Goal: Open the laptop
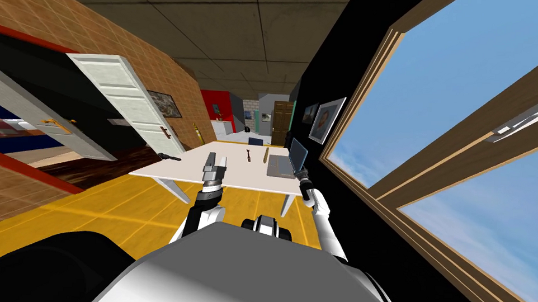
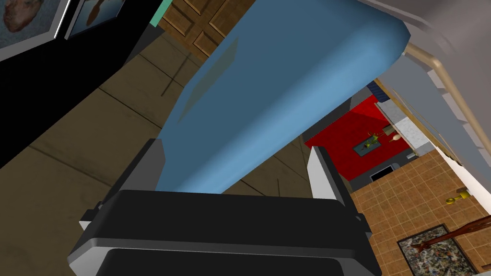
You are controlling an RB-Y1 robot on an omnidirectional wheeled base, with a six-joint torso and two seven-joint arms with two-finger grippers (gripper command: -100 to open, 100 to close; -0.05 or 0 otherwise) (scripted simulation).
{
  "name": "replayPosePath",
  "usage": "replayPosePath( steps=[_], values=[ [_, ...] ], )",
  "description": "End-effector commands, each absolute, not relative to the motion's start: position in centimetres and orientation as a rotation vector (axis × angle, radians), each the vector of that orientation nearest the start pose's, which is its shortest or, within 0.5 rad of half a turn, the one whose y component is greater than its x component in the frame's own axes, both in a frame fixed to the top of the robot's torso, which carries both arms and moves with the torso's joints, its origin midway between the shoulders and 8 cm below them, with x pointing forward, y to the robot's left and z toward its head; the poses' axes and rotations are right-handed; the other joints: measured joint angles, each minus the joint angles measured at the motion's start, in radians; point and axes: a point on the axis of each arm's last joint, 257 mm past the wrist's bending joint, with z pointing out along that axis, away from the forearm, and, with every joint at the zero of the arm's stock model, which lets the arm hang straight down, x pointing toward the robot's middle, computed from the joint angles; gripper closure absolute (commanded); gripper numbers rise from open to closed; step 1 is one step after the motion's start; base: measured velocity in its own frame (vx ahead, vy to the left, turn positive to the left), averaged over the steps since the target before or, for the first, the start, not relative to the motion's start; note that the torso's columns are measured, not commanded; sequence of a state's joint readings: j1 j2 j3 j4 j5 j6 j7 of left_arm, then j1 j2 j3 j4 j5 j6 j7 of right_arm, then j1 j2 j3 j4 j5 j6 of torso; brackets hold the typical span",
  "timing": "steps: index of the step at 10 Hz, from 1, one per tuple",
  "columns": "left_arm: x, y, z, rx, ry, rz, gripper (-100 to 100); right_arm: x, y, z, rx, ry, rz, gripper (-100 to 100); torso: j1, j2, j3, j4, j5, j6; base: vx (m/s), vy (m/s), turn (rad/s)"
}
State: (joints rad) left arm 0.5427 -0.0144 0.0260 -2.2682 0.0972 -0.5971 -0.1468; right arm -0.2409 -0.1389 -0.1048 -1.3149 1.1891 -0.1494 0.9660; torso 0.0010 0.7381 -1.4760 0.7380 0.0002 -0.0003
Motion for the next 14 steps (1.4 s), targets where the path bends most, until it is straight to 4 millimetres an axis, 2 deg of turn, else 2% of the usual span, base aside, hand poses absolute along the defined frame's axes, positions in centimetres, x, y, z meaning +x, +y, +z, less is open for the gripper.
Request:
replayPosePath(
  steps=[1,2,7,8,10,13,14],
  values=[
    [32.1,30.5,2.4,-0.636,0.541,-1.187,0,60.4,-25.0,-20.6,-0.576,1.463,-0.521,-100,0.001,0.000,0.000,0.000,0.000,0.001,-0.025,-0.091,0.142],
    [32.1,30.5,2.4,-0.636,0.541,-1.187,0,60.2,-24.5,-20.4,-0.566,1.465,-0.530,-100,-0.001,0.000,0.000,0.000,0.000,0.000,-0.035,-0.121,0.257],
    [32.1,30.5,2.4,-0.636,0.541,-1.187,0,60.0,-24.7,-20.5,-0.528,1.493,-0.565,-100,0.001,-0.001,0.000,0.000,0.000,0.000,-0.017,-0.088,0.121],
    [32.1,30.5,2.4,-0.636,0.541,-1.187,0,60.2,-25.2,-20.7,-0.548,1.483,-0.550,100,0.001,-0.001,0.000,0.000,0.000,0.001,0.006,0.088,-0.310],
    [32.1,30.5,2.4,-0.637,0.541,-1.187,0,60.4,-25.2,-20.7,-0.570,1.469,-0.528,100,0.007,-0.001,0.000,0.000,0.005,0.000,0.041,0.132,-0.223],
    [32.1,30.5,2.4,-0.636,0.541,-1.187,0,60.7,-25.8,-20.8,-0.602,1.453,-0.494,100,-0.002,-0.003,-0.002,-0.003,-0.001,-0.001,0.020,0.114,-0.160],
    [32.1,30.5,2.4,-0.637,0.541,-1.187,0,60.6,-25.3,-20.7,-0.612,1.443,-0.483,100,-0.002,-0.002,-0.001,-0.002,-0.001,0.003,0.011,0.118,-0.118]
  ],
)
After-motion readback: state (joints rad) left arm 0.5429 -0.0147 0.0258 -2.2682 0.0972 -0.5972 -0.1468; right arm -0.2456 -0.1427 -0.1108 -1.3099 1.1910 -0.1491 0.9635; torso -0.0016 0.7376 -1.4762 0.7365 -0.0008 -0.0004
